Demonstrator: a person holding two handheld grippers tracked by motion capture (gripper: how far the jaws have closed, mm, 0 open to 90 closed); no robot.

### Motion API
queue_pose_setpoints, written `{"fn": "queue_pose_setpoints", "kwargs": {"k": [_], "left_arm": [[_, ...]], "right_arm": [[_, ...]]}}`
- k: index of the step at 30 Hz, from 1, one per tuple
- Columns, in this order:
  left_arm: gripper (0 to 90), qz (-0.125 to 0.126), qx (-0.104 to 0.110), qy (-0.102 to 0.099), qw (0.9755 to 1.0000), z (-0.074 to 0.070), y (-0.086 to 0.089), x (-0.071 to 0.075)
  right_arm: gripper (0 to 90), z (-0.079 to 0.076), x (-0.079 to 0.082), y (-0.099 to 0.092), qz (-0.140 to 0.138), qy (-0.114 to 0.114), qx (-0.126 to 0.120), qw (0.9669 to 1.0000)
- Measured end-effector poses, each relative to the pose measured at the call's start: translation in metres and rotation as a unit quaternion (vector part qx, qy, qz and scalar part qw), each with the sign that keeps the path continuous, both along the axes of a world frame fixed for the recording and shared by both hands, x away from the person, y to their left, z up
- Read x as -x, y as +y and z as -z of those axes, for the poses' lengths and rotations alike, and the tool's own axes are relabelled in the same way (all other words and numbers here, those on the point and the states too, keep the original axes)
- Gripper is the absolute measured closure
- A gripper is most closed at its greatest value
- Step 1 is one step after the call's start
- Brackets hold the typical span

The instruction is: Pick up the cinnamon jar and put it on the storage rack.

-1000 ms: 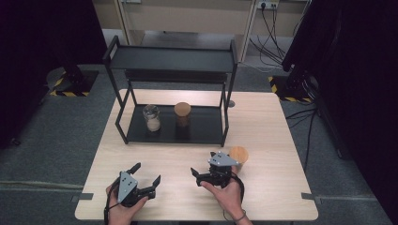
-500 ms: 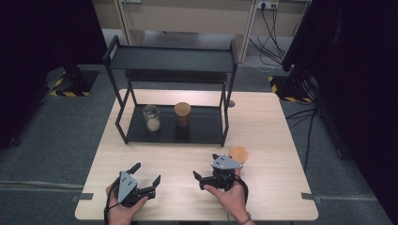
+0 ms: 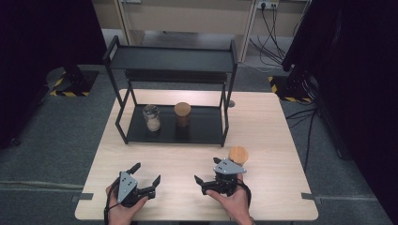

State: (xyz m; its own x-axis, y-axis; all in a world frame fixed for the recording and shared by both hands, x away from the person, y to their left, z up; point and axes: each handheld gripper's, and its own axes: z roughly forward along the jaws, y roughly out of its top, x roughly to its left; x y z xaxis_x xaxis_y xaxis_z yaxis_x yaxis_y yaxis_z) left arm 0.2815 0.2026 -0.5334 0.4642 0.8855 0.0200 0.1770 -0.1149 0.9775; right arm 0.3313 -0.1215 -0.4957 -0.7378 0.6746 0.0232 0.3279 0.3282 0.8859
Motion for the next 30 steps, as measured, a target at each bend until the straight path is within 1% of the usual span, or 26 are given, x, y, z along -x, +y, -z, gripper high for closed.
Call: {"fn": "queue_pose_setpoints", "kwargs": {"k": [11,22,30], "left_arm": [[11.0,0.000,-0.001,0.000,1.0000,0.000,0.000,0.000],[11.0,-0.001,-0.001,0.000,1.0000,0.000,0.000,0.000],[11.0,-0.001,0.000,0.000,1.0000,0.000,0.000,0.000]], "right_arm": [[2.8,-0.003,0.007,-0.014,0.002,-0.006,0.008,0.9999],[2.9,-0.004,0.018,-0.035,0.013,-0.010,0.002,0.9999],[3.2,-0.004,0.031,-0.050,0.026,-0.011,-0.005,0.9996]]}}
